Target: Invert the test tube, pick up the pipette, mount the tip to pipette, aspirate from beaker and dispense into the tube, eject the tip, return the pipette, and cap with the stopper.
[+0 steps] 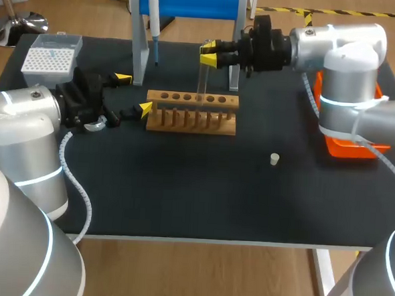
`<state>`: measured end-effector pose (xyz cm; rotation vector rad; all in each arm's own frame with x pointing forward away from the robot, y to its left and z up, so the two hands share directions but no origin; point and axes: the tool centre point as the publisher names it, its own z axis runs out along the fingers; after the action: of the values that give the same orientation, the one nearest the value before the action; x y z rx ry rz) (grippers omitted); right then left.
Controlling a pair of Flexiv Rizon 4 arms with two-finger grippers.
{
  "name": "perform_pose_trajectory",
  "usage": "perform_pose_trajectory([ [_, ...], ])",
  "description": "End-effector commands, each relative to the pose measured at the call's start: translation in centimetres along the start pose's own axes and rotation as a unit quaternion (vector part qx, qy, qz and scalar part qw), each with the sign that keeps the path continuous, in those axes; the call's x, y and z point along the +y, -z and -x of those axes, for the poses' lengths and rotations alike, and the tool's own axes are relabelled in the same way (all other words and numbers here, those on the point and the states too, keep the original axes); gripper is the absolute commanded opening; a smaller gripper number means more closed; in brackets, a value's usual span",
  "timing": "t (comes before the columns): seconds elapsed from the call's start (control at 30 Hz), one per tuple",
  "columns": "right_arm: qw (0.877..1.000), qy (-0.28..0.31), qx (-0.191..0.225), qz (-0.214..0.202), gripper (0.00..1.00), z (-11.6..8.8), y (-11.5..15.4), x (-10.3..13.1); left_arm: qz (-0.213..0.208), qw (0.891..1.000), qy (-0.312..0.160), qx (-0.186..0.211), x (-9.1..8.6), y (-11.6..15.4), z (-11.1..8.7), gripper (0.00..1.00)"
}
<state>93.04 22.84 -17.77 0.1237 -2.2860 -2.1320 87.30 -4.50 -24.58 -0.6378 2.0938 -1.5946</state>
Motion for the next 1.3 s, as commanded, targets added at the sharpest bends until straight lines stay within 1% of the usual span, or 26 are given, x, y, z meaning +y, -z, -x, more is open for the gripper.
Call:
perform_pose_trajectory([
  [0.03, 1.000, 0.007, -0.007, -0.013, 0.00, -2.4, 1.8, 2.6, -0.001, 1.000, -0.001, -0.003, 0.1, 0.1, -0.2, 1.00],
  [0.07, 1.000, 0.006, -0.008, -0.014, 0.00, -2.8, 2.1, 3.0, -0.001, 1.000, -0.001, -0.003, 0.1, 0.1, -0.2, 1.00],
  [0.77, 1.000, 0.006, -0.008, -0.014, 0.00, -2.8, 2.1, 3.0, -0.001, 1.000, -0.001, -0.003, 0.1, 0.1, -0.2, 1.00],
  [0.83, 0.999, -0.053, -0.007, 0.009, 0.00, -2.4, 2.6, 3.1, -0.001, 1.000, -0.001, -0.003, 0.1, 0.1, -0.2, 1.00],
  [0.87, 0.996, -0.092, -0.002, 0.021, 0.00, -2.2, 2.7, 3.2, -0.001, 1.000, -0.001, -0.003, 0.1, 0.1, -0.2, 1.00],
  [0.9, 0.992, -0.123, 0.003, 0.024, 0.00, -1.9, 3.0, 3.2, -0.001, 1.000, -0.001, -0.003, 0.1, 0.1, -0.2, 1.00],
  [0.93, 0.989, -0.144, 0.004, 0.030, 0.00, -1.7, 3.1, 3.3, -0.001, 1.000, -0.001, -0.003, 0.1, 0.1, -0.2, 1.00],
  [1.0, 0.978, -0.206, 0.016, 0.038, 0.00, -1.2, 3.5, 3.2, -0.001, 1.000, -0.001, -0.003, 0.1, 0.1, -0.2, 1.00],
  [1.03, 0.974, -0.221, 0.015, 0.042, 0.00, -1.0, 3.7, 3.2, -0.001, 1.000, -0.001, -0.003, 0.1, 0.1, -0.2, 1.00],
  [1.1, 0.963, -0.264, 0.033, 0.049, 0.00, -0.8, 3.9, 3.0, -0.001, 1.000, -0.001, -0.003, 0.1, 0.1, -0.2, 1.00],
  [1.13, 0.959, -0.277, 0.034, 0.049, 0.00, -0.7, 4.0, 2.9, -0.001, 1.000, -0.001, -0.003, 0.1, 0.1, -0.2, 1.00],
  [1.23, 0.941, -0.331, 0.045, 0.044, 0.00, -0.5, 4.0, 2.5, -0.001, 1.000, -0.001, -0.003, 0.1, 0.1, -0.2, 1.00],
  [1.27, 0.933, -0.354, 0.053, 0.029, 0.00, -0.4, 4.0, 2.2, -0.001, 1.000, -0.001, -0.003, 0.1, 0.1, -0.2, 1.00],
  [1.3, 0.930, -0.362, 0.056, 0.019, 0.00, -0.4, 3.9, 2.0, -0.001, 1.000, -0.001, -0.003, 0.1, 0.1, -0.2, 1.00],
])
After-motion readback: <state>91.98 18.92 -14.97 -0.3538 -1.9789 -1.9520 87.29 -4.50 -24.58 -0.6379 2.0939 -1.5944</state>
